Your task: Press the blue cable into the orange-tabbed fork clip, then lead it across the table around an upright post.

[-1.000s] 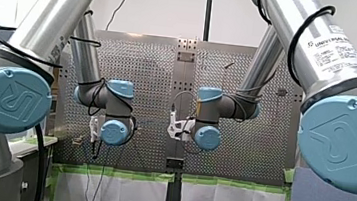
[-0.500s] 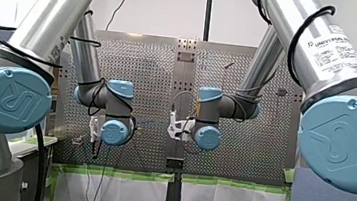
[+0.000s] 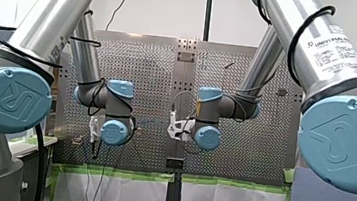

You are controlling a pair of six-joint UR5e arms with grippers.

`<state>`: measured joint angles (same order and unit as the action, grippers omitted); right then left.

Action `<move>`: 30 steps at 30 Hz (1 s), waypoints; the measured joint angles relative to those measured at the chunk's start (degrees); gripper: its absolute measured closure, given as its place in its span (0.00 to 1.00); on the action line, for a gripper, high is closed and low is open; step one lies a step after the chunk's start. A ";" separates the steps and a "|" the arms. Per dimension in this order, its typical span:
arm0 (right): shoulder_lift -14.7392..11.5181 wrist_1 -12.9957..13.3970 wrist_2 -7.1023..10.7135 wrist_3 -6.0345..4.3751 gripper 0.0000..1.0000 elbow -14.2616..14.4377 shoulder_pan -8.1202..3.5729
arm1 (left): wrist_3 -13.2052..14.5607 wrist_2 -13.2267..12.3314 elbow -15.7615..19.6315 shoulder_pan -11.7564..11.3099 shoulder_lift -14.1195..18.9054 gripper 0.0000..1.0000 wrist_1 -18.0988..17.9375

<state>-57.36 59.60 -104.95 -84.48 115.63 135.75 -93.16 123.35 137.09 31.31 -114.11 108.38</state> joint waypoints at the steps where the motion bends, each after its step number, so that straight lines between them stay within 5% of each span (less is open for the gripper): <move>1: 0.00 0.00 0.00 0.00 1.00 0.00 0.00 | 0.00 0.00 0.00 0.00 0.00 1.00 0.00; 14: 0.85 -0.87 -0.86 0.40 1.00 -0.18 0.30 | 1.16 0.78 0.07 0.29 0.23 1.00 1.17; 20: 3.83 -2.07 -2.93 0.60 1.00 -0.25 0.42 | 3.33 1.03 0.08 0.34 0.25 1.00 4.00; 30: 9.84 -2.20 -3.25 0.61 1.00 -0.27 0.44 | 3.77 1.05 0.09 0.35 0.26 1.00 7.97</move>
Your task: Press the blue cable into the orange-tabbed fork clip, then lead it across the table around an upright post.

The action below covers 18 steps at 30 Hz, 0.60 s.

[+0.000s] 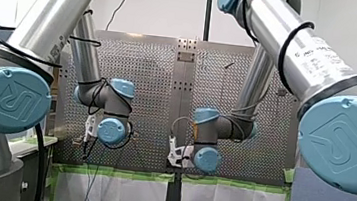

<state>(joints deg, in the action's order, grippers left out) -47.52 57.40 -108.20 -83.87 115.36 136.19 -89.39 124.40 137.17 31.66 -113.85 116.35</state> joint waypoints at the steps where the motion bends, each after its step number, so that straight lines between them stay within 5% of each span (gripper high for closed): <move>1: 0.59 0.00 0.00 0.00 1.00 0.00 0.00 | 0.00 0.00 0.00 0.00 0.00 1.00 0.04; 9: 3.57 0.05 -0.04 -0.30 1.00 -0.37 -0.33 | -0.90 0.02 -0.10 -0.45 -0.14 1.00 -0.10; 14: 1.70 -1.52 -0.46 -2.25 1.00 -2.39 -0.81 | -3.48 -0.58 -0.15 -0.77 1.90 1.00 0.18; 18: -0.59 -1.75 0.92 -4.53 1.00 -3.33 -1.39 | -6.09 -2.65 -0.18 -2.17 3.22 1.00 0.52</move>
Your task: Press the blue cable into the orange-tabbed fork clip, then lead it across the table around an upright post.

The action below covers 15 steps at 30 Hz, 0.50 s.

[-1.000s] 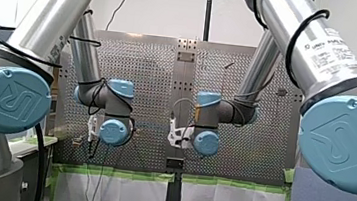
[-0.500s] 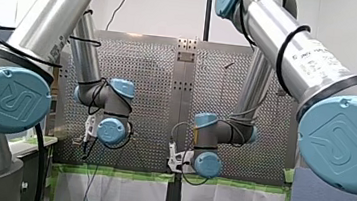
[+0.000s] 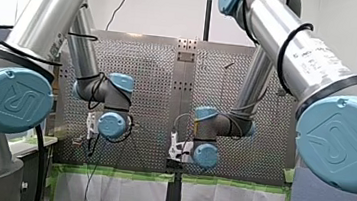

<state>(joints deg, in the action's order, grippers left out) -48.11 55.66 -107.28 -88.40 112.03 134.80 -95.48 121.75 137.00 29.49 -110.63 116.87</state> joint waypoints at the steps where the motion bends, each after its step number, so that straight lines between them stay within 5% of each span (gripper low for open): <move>1: -0.55 0.34 0.50 -0.55 1.00 -0.15 -0.17 | -0.58 -0.56 0.00 -0.50 -0.20 1.00 -0.11; 7: -0.41 3.03 3.53 -4.00 1.00 -2.76 -1.22 | -3.84 -3.90 -0.01 -3.74 -2.84 1.00 -2.43; 15: 3.89 3.21 4.56 -5.00 1.00 -7.29 -2.65 | -4.77 -8.52 -1.14 -8.34 -7.40 1.00 -6.77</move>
<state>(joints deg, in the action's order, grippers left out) -44.22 58.86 -102.72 -93.40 104.74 132.15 -100.25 113.23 135.85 21.14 -118.03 110.10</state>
